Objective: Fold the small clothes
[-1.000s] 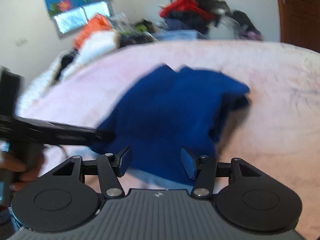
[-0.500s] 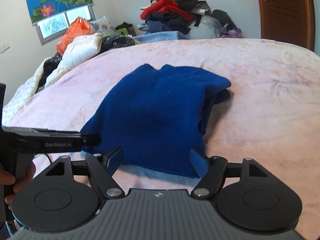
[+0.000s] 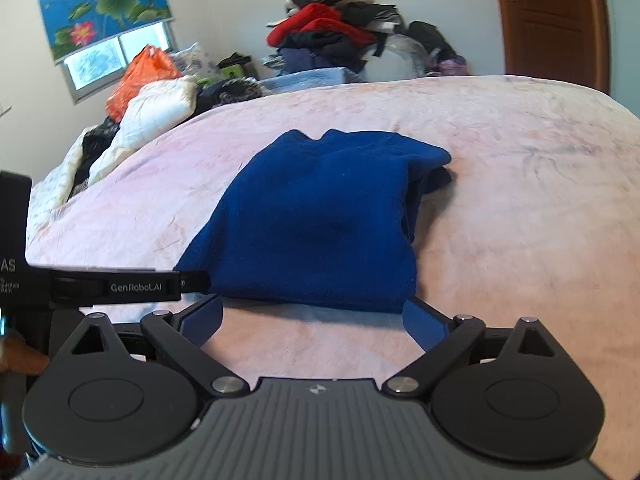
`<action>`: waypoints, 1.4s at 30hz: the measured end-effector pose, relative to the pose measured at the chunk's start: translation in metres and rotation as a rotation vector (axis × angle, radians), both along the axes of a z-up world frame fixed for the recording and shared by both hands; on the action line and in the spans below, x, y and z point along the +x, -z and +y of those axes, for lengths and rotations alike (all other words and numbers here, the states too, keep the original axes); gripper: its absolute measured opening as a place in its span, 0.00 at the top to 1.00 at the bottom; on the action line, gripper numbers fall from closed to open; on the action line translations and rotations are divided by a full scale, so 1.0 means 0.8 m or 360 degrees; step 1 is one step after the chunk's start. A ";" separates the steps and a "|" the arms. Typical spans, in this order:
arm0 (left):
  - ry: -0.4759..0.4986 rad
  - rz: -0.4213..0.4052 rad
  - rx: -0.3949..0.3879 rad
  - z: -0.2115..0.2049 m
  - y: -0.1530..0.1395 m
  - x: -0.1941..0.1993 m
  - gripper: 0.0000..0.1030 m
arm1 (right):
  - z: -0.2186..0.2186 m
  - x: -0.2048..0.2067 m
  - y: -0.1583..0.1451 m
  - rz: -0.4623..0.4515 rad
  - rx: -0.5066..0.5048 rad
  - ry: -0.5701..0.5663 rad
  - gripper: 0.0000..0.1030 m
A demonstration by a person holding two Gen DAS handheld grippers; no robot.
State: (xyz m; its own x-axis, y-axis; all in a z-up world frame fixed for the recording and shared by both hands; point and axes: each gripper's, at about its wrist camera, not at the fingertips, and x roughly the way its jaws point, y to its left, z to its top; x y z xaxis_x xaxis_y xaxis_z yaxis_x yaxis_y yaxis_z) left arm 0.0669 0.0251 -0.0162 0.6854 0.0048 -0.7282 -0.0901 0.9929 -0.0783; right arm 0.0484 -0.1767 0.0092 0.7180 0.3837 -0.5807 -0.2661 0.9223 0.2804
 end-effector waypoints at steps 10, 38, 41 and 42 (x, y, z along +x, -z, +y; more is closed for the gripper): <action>-0.0023 0.0024 0.0069 -0.006 0.005 -0.023 0.32 | 0.020 -0.012 0.018 0.0112 -0.0121 0.0148 0.00; -0.0101 -0.0110 0.0163 -0.001 0.038 -0.049 0.02 | 0.032 -0.007 0.053 0.0102 -0.0240 0.0180 0.00; -0.0106 -0.0129 0.0164 -0.002 0.040 -0.053 0.01 | 0.026 -0.002 0.057 0.0099 -0.0209 0.0233 0.00; -0.0106 -0.0132 0.0166 -0.002 0.040 -0.053 0.01 | 0.025 0.000 0.059 0.0101 -0.0203 0.0246 0.00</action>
State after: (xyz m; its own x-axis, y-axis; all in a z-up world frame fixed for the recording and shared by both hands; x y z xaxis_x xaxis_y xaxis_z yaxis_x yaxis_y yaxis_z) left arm 0.0243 0.0236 -0.0482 0.7386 0.1250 -0.6624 -0.1537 0.9880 0.0150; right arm 0.0485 -0.1571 -0.0382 0.7233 0.1921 -0.6633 -0.1041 0.9799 0.1703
